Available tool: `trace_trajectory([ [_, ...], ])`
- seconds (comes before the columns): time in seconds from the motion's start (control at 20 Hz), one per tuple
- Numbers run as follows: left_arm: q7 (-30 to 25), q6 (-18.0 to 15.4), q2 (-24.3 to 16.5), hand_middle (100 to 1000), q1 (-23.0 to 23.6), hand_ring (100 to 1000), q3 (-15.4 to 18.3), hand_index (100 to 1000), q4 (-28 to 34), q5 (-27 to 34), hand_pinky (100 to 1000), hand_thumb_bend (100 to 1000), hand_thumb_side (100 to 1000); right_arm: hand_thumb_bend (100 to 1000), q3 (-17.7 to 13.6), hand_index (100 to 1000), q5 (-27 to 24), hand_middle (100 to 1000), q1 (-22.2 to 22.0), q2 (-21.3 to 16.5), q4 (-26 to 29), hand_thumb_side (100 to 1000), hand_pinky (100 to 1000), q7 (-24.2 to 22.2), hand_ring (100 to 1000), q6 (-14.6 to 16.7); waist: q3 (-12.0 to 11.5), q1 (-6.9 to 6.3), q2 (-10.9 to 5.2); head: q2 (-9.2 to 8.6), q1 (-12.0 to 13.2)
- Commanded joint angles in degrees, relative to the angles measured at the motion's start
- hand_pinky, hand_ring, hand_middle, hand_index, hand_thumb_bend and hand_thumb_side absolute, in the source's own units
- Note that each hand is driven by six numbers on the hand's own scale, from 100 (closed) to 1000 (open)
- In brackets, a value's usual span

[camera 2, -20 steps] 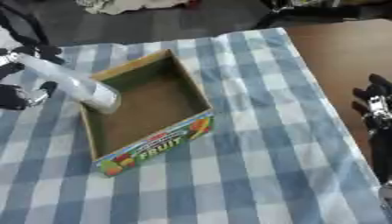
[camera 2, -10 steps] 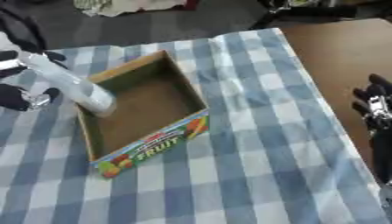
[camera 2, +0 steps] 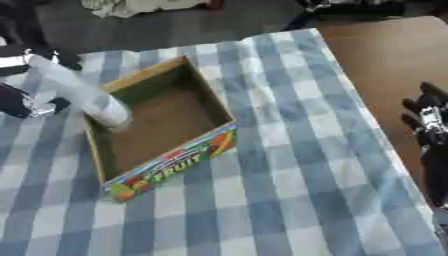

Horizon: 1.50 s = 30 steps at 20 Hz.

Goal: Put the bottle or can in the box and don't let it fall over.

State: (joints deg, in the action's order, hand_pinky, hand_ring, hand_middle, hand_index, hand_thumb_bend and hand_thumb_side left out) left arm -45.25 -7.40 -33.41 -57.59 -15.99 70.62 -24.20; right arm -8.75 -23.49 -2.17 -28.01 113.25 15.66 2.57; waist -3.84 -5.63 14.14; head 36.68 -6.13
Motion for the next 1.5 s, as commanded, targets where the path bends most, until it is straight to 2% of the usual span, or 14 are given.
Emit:
trace_trajectory([
  [0.05,-0.3,-1.2,-0.3,1000,-2.9,1000,0.5,960,-0.9,-0.6,1000,219,307,100,-0.1,899,-0.1,1000,0.4,-1.6,1.3,587,947,-0.1,920,-0.2,0.1,0.05,-1.56,0.19,0.0],
  [0.4,-0.4,-2.4,0.8,1000,-7.1,1000,0.5,958,-1.8,-0.1,1000,185,327,100,0.0,898,-0.1,1000,0.3,-1.8,1.3,587,947,-0.2,920,-0.4,0.1,-0.17,-1.75,0.41,-0.9],
  [0.7,1.4,-1.3,-0.6,1000,-7.2,1000,1.5,946,0.4,2.0,1000,100,301,100,-0.1,898,-0.4,1000,0.3,-2.2,1.3,586,947,-0.2,920,-0.3,-0.4,-0.28,-1.97,0.52,-1.5],
  [0.85,4.5,0.6,-1.1,1000,-6.0,1000,3.7,924,3.1,4.1,1000,100,252,100,-0.1,898,-0.6,1000,0.3,-2.2,1.3,584,947,-0.2,920,-0.1,-0.6,0.01,-1.99,0.47,-1.7],
  [0.95,10.6,3.1,-1.7,1000,-4.6,1000,6.9,873,6.8,5.4,1000,100,268,100,-0.2,898,-0.6,1000,0.3,-2.2,1.3,583,947,-0.2,920,0.2,-0.8,0.29,-1.94,0.46,-1.8],
  [1.0,15.2,4.4,-1.7,1000,-3.4,1000,8.8,853,9.4,7.0,1000,100,311,100,-0.3,898,-0.6,1000,0.2,-2.1,1.3,583,947,-0.2,920,0.3,-0.9,0.45,-1.89,0.41,-1.9],
  [1.05,19.6,5.6,-1.7,1000,-2.1,1000,10.2,822,12.0,9.7,1000,100,507,100,-0.3,898,-0.6,1000,0.2,-2.1,1.3,581,947,-0.2,920,0.4,-1.0,0.62,-1.83,0.34,-1.9],
  [1.15,26.6,6.6,-1.7,1000,1.3,1000,12.5,801,17.4,18.4,1000,100,672,100,-0.5,898,-0.7,1000,0.2,-2.0,1.3,580,947,-0.1,920,0.8,-1.2,0.97,-1.71,0.13,-2.1],
  [1.3,33.4,6.8,-2.3,1000,7.2,1000,15.2,800,23.3,30.3,1000,100,672,100,-0.7,898,-0.8,1000,0.1,-1.9,1.3,577,947,-0.1,921,1.4,-1.5,1.73,-1.53,-0.29,-2.3],
  [1.5,36.2,5.1,-1.9,1000,15.4,1000,18.3,805,29.0,40.6,1000,100,645,100,-0.9,898,-0.8,1000,0.0,-1.7,1.3,572,947,-0.1,921,2.4,-1.8,2.92,-1.25,-0.61,-2.4],
])
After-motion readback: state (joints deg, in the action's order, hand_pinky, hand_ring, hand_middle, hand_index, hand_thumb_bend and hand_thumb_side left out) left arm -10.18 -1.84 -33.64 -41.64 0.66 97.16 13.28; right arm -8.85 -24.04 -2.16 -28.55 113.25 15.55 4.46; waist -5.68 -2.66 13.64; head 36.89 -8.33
